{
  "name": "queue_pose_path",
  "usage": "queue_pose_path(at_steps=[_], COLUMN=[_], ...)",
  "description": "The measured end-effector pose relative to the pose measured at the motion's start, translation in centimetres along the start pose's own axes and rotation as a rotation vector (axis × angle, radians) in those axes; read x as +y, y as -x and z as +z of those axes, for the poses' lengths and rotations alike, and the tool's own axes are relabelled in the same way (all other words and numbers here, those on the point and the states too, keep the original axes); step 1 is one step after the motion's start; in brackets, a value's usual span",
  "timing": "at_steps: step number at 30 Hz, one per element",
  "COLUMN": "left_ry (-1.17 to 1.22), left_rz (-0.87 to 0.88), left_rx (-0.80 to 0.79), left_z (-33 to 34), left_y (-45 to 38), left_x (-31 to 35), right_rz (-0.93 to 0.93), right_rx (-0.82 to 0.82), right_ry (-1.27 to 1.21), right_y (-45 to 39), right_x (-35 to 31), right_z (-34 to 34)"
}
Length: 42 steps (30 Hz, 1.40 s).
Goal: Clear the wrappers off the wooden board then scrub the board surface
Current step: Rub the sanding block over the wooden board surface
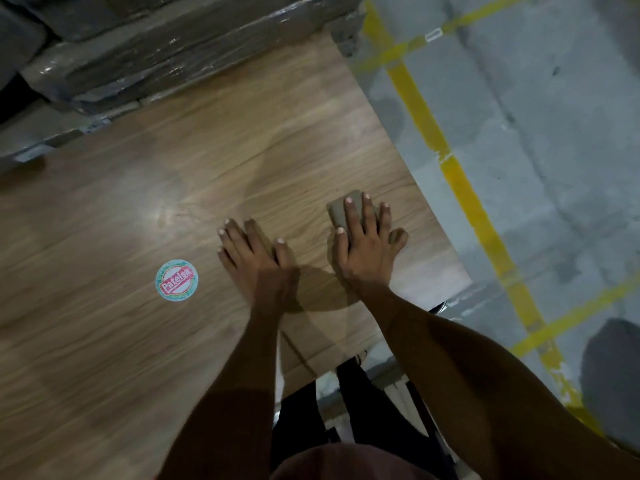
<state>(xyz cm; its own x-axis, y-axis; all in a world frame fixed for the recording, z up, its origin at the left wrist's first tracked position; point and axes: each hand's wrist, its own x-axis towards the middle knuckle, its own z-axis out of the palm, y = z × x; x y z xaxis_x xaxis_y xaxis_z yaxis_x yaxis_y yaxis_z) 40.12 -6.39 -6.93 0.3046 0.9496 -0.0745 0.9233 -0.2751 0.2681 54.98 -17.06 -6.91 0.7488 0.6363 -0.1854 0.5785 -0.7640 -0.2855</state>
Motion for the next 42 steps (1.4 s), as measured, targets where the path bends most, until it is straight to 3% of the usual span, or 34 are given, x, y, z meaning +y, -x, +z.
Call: queue_pose_path(at_steps=[4,8,10,14,20,22,28,33,35,39,42], left_ry=[-0.024,-0.006,0.021,0.059,0.04,0.036,0.033,0.025,0.025,0.029,0.031], left_rz=[-0.022,-0.053,-0.064,-0.064,-0.052,-0.055,-0.051,-0.051,-0.052,-0.051,-0.049], left_rx=[-0.081,-0.05,-0.029,0.001,0.035,0.044,0.029,0.043,0.052,0.067,0.078], left_z=[0.5,0.5,0.5,0.3,0.2,0.3,0.2,0.4,0.5,0.7,0.8], left_y=[5.1,5.1,5.1,5.3,5.4,5.3,5.3,5.3,5.3,5.3,5.3], left_x=[2.5,2.5,2.7,2.9,3.0,2.9,2.8,2.8,2.7,2.7,2.6], right_rz=[0.125,0.148,0.082,-0.233,0.113,0.145,-0.256,0.132,0.082,-0.186,-0.109], right_rx=[0.071,0.099,0.076,-0.034,0.063,0.057,-0.08,0.023,-0.003,-0.112,-0.073], right_ry=[-0.015,-0.011,-0.027,0.022,0.015,-0.004,0.069,0.017,0.004,0.063,0.072], right_y=[0.1,0.2,0.4,1.9,3.5,4.0,4.8,4.4,5.4,7.3,6.8], right_x=[-0.1,0.1,0.5,2.5,5.8,5.3,5.5,7.8,7.6,8.0,9.4], right_z=[0.1,0.4,0.4,0.1,-0.6,-0.4,-0.9,-1.4,-1.2,-1.3,-1.6])
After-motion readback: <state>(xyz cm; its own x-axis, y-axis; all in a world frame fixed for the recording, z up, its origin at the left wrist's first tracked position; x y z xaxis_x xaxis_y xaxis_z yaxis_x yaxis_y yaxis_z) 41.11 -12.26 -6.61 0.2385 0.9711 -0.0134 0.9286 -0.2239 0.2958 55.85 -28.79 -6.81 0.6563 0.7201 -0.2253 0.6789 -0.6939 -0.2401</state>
